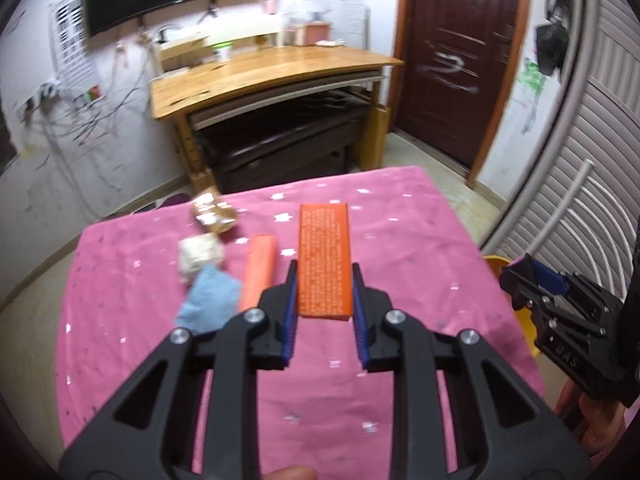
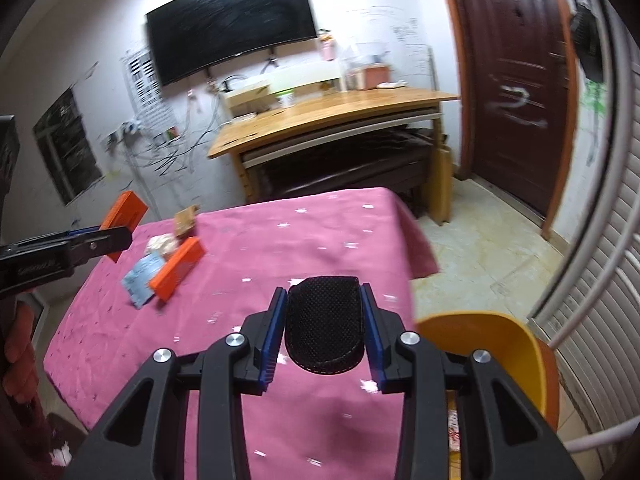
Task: Collect trash
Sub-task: 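Carry the orange box and black pouch over the yellow bin with both tools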
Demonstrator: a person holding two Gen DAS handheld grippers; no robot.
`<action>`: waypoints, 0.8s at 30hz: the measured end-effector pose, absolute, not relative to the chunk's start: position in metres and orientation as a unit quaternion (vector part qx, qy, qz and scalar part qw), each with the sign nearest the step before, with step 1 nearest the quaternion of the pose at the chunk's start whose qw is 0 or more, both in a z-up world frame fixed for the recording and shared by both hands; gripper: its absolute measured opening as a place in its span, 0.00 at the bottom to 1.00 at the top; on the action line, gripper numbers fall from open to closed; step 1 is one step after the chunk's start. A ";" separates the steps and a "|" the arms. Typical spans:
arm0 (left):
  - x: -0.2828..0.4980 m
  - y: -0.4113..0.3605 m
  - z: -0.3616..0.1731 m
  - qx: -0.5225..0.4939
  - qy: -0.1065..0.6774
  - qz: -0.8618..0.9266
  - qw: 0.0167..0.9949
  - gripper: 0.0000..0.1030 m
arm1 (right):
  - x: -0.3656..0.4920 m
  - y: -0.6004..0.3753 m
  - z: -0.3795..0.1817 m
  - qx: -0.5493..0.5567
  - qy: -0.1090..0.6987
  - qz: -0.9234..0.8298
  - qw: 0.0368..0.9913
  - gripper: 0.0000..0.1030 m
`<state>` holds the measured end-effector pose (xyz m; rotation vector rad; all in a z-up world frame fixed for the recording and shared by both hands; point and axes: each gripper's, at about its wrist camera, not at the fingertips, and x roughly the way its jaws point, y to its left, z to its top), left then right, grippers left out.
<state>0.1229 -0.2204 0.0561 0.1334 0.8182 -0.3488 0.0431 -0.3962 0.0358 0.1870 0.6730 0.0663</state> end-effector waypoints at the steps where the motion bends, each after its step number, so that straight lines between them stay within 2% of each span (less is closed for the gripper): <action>1: 0.123 -0.226 0.055 0.067 0.396 -0.174 0.899 0.21 | 0.040 -0.403 0.035 0.095 0.329 0.027 0.939 0.30; 12: 0.112 -0.313 0.037 0.099 0.411 -0.239 0.874 0.21 | 0.015 -0.483 0.007 0.152 0.331 -0.040 0.931 0.30; 24: 0.109 -0.394 0.010 0.110 0.444 -0.287 0.842 0.21 | 0.012 -0.526 -0.018 0.203 0.333 -0.056 0.919 0.30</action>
